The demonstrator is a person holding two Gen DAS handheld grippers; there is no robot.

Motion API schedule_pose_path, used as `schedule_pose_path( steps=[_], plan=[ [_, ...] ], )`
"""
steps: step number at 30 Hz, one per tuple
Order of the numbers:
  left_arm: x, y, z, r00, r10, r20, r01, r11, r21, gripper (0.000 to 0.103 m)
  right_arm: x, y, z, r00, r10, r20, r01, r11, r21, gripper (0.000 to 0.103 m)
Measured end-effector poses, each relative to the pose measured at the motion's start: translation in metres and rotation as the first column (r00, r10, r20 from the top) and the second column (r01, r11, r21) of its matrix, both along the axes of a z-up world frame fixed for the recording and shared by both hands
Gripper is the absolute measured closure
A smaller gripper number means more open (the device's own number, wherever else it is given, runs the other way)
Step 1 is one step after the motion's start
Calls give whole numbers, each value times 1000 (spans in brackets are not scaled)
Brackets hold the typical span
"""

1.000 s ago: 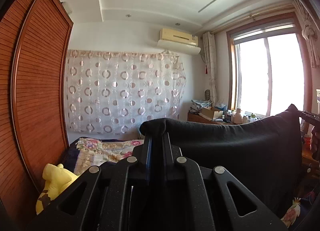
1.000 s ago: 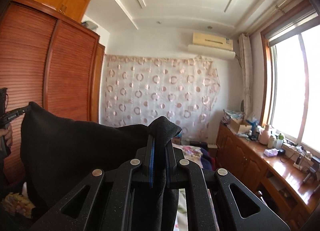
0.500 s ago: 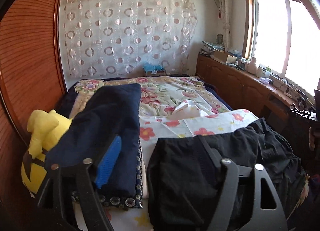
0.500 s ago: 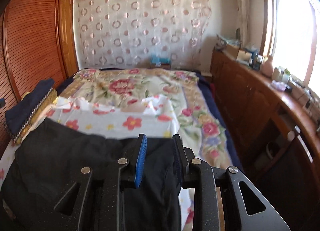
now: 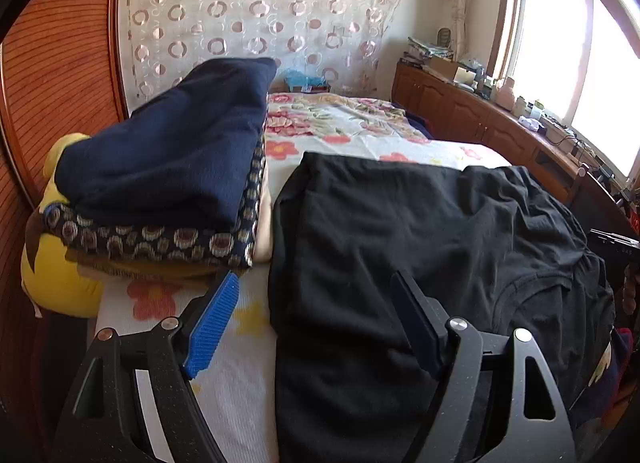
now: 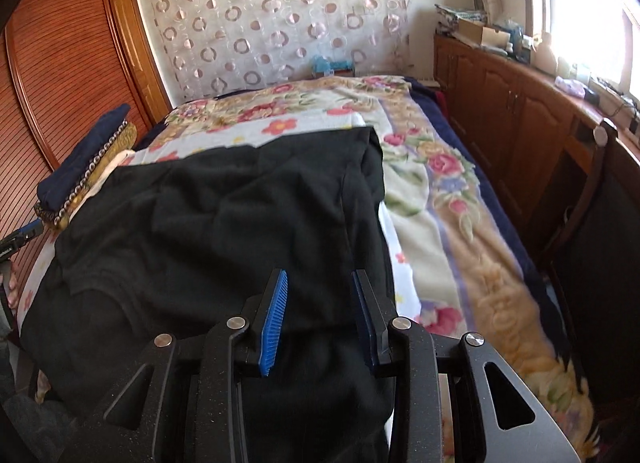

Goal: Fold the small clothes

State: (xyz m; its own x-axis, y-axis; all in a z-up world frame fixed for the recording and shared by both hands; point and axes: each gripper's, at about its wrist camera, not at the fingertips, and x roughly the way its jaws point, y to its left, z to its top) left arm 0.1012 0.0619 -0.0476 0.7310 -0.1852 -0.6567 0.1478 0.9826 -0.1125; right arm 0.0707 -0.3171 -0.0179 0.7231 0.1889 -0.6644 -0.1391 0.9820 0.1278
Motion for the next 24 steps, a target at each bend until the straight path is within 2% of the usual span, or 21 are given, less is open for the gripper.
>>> schedule_pose_path(
  steps=[4, 8, 10, 14, 19, 24],
  plan=[
    [-4, 5, -13, 1000, 11, -26, -11, 1000, -3, 24, 7, 4, -2, 1000, 14, -28, -14, 1000, -19, 69],
    [-7, 6, -16, 998, -35, -49, 32, 998, -62, 44, 14, 8, -5, 999, 13, -44, -14, 999, -36, 69],
    [-8, 4, -17, 998, -39, -57, 36, 998, -52, 51, 17, 5, -7, 999, 7, -44, -8, 1000, -28, 69],
    [-4, 2, -24, 995, -37, -87, 34, 999, -28, 52, 21, 0, -1, 999, 6, -38, -7, 1000, -17, 66],
    [5, 5, -29, 992, -42, -116, 36, 998, -48, 52, 25, -3, 4, 999, 7, -41, -8, 1000, -21, 62],
    [11, 4, -27, 991, -48, -122, 42, 998, -46, 63, 30, -4, 5, 999, 13, -50, -13, 1000, -7, 58]
  ],
)
